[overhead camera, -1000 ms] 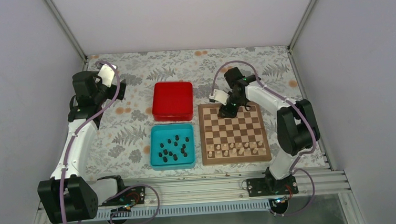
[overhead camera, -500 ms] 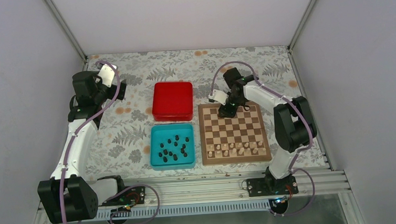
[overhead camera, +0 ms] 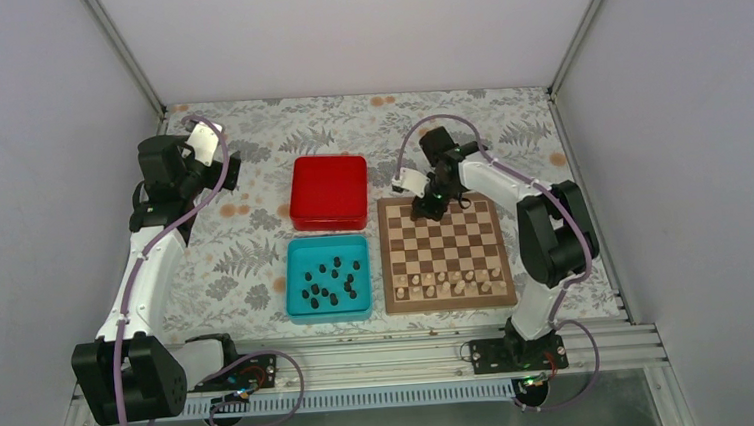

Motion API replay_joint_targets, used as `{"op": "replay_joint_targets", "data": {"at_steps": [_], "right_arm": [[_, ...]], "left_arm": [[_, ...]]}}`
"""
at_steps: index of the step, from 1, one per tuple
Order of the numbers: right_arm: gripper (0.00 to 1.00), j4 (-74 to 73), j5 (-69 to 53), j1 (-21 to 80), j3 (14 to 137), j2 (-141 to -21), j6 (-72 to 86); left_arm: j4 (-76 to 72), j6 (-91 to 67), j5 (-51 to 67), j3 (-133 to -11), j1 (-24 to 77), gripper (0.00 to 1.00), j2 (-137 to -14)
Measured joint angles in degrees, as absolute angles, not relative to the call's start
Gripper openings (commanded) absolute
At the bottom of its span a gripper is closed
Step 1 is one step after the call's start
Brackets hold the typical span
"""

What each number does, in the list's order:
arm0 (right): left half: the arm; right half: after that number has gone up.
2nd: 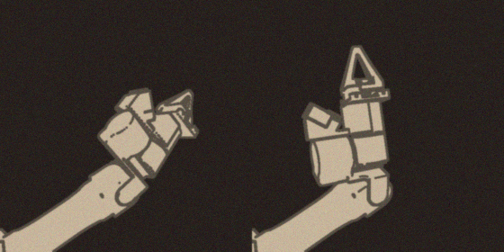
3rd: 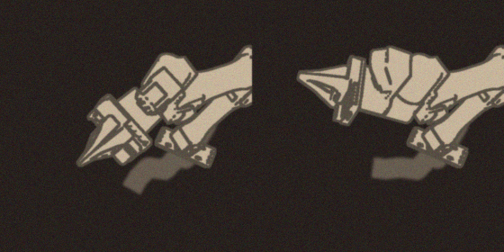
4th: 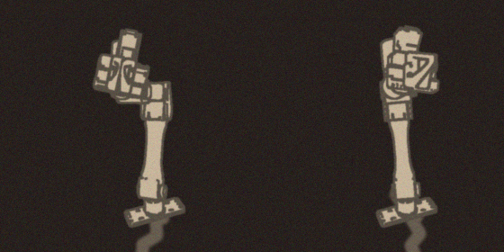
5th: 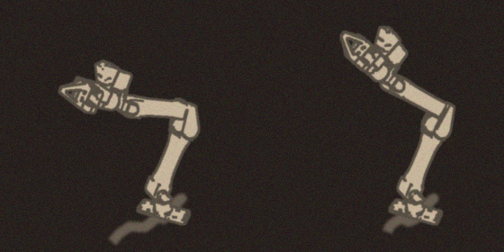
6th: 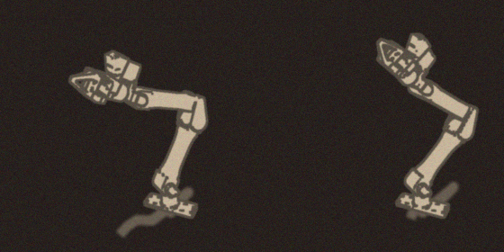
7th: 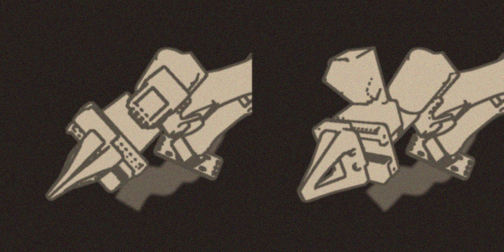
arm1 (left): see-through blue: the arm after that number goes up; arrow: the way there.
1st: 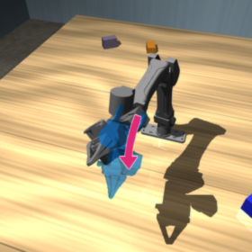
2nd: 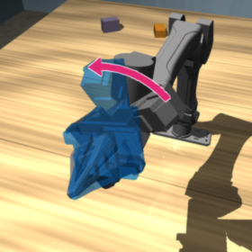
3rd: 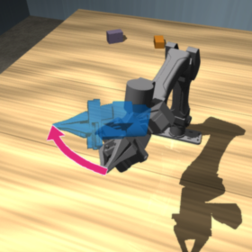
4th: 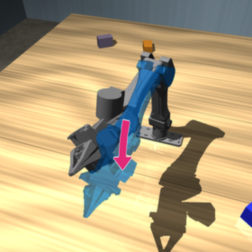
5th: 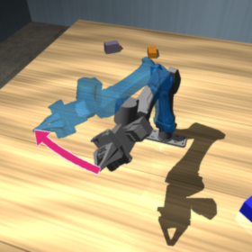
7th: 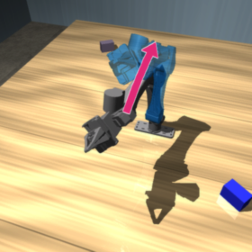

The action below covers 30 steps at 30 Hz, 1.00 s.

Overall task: Set up the chess pieces on the board
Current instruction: Pick up the chess piece from the chessboard, then place the chess piece on the chessboard.

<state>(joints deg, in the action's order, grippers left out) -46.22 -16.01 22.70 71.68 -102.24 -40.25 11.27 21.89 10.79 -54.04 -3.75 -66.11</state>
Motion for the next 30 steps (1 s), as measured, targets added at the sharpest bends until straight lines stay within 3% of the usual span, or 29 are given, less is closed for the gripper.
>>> {"op": "replay_joint_targets", "data": {"at_steps": [30], "right_arm": [[0.07,-46.1,-14.1,24.8,78.4,-106.4,-40.0]], "left_arm": [[11.2,21.9,10.8,-54.0,-3.7,1.0,-66.1]]}}
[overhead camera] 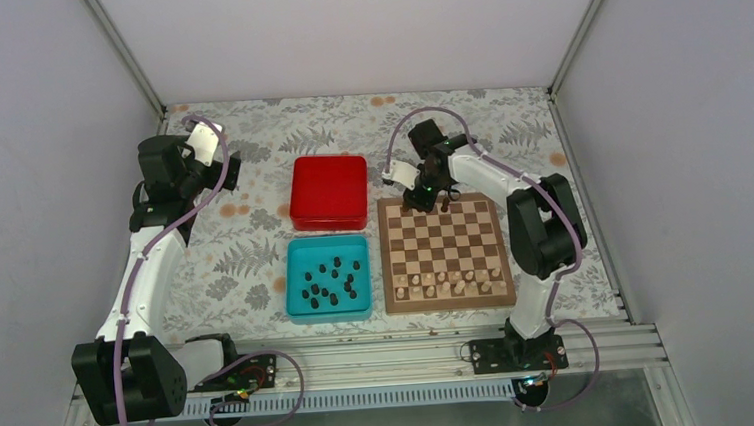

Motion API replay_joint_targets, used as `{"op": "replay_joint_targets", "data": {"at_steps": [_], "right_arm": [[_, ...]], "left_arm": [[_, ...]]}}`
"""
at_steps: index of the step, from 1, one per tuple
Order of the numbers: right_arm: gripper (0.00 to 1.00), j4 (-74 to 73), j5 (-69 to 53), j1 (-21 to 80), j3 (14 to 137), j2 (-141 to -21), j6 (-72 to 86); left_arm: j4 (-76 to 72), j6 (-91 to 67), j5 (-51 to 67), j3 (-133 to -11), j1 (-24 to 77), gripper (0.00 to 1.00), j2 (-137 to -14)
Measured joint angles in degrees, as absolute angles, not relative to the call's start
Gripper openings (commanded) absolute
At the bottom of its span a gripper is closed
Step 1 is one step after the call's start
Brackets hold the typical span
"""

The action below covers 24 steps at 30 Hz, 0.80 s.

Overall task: Set up the chess pieces on the board
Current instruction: Place the chess piece on the chessboard.

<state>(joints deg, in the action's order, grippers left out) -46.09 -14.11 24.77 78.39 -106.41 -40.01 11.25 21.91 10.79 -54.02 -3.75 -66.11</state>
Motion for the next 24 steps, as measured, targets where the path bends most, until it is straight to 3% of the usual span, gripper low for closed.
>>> {"op": "replay_joint_targets", "data": {"at_steps": [8,19,24], "right_arm": [[0.1,-46.1,-13.9,24.9,78.4,-107.5,-40.0],[0.42,-46.1,-13.1,25.1,78.4,-107.4,-39.4],[0.45,-47.7,-12.4,25.6,81.4,-105.7,-39.1]], "left_arm": [[11.3,21.9,10.9,-53.5,-3.7,1.0,-66.1],[11.2,22.0,11.0,-53.4,-3.7,1.0,-66.1],[11.2,22.0,11.0,-53.4,-3.7,1.0,-66.1]]}}
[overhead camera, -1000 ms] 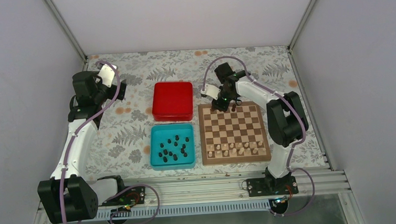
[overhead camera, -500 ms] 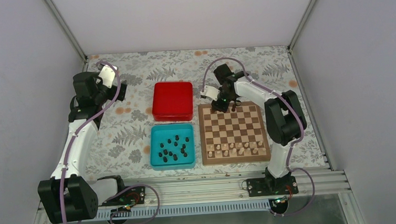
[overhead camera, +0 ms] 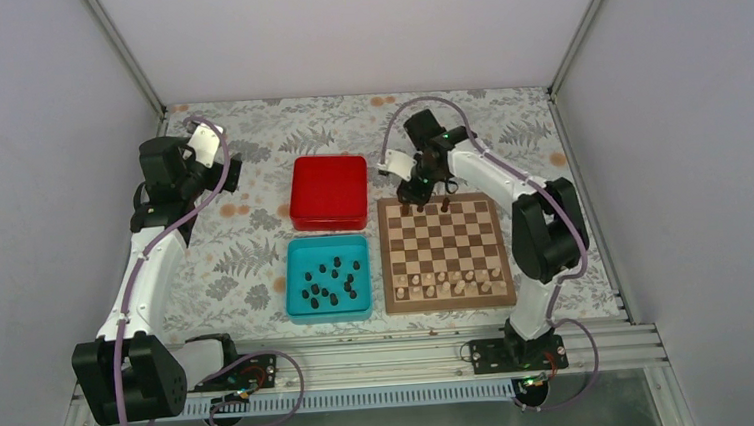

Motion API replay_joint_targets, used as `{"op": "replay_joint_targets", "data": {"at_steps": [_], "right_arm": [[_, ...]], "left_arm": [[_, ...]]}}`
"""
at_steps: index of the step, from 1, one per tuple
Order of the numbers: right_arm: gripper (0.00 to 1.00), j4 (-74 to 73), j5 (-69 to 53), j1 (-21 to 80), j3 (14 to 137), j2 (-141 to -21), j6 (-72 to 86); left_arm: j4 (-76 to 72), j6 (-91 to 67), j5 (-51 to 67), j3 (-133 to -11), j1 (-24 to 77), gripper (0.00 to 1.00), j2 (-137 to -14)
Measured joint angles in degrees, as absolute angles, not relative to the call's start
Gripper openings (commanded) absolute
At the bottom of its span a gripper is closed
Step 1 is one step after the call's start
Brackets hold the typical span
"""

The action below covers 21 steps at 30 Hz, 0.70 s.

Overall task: Set up the chess pieces on the board
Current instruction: Place the chess piece on the chessboard, then pick up the chess piece from the storage box.

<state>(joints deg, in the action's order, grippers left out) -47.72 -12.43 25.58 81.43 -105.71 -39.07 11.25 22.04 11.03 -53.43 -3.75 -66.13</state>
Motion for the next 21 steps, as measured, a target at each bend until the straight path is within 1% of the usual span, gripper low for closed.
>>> {"op": "replay_joint_targets", "data": {"at_steps": [5,13,17,21], "right_arm": [[0.47,-49.8,-10.3,31.9,87.4,-103.4,-38.2],[0.46,-54.2,-7.2,51.8,95.0,-105.7,-37.6],[0.41,-55.2,-6.7,56.1,96.9,-109.6,-37.6],[0.43,-55.5,-6.3,56.5,97.1,-114.1,-37.4]], "left_arm": [[11.2,22.0,11.0,-53.4,-3.7,1.0,-66.1],[11.2,22.0,11.0,-53.4,-3.7,1.0,-66.1],[11.2,22.0,11.0,-53.4,-3.7,1.0,-66.1],[11.2,22.0,11.0,-53.4,-3.8,1.0,-66.1]]}}
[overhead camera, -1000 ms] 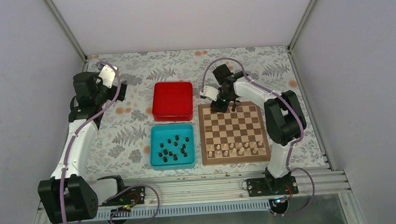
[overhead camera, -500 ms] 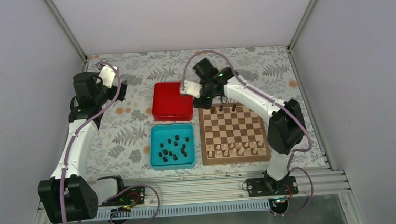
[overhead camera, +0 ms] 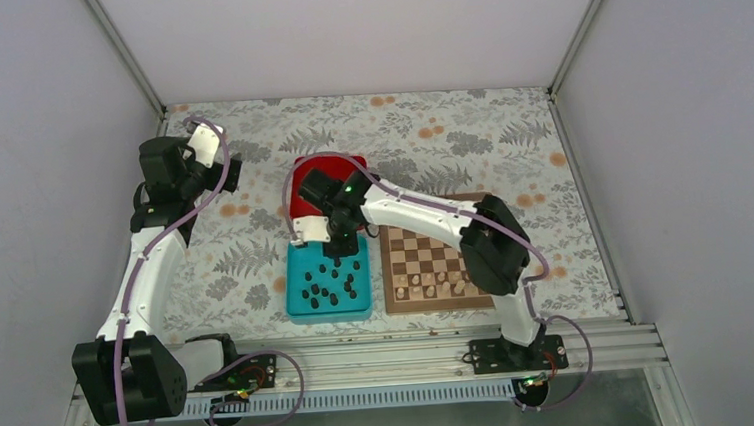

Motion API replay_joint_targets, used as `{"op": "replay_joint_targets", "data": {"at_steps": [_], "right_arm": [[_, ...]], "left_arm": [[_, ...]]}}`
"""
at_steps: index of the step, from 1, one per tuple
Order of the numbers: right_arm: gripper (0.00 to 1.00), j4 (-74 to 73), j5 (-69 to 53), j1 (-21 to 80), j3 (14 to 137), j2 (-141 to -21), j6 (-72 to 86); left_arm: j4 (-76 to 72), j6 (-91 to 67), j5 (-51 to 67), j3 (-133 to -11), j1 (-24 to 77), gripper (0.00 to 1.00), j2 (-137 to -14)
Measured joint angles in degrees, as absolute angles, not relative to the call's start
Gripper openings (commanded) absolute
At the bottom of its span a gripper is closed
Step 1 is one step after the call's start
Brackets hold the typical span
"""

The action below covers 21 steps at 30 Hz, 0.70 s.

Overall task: Set up the chess pieces on the board
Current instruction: Pick up the chess piece from the storage box.

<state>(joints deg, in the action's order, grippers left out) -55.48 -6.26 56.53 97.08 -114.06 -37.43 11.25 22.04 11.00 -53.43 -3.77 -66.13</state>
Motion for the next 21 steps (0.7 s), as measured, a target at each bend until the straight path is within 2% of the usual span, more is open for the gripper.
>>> {"op": "replay_joint_targets", "data": {"at_steps": [21], "right_arm": [[0.44,-52.2,-5.7,56.4,93.0,-119.9,-37.4]], "left_arm": [[11.1,22.1,11.0,-52.9,-4.1,1.0,-66.1]]}}
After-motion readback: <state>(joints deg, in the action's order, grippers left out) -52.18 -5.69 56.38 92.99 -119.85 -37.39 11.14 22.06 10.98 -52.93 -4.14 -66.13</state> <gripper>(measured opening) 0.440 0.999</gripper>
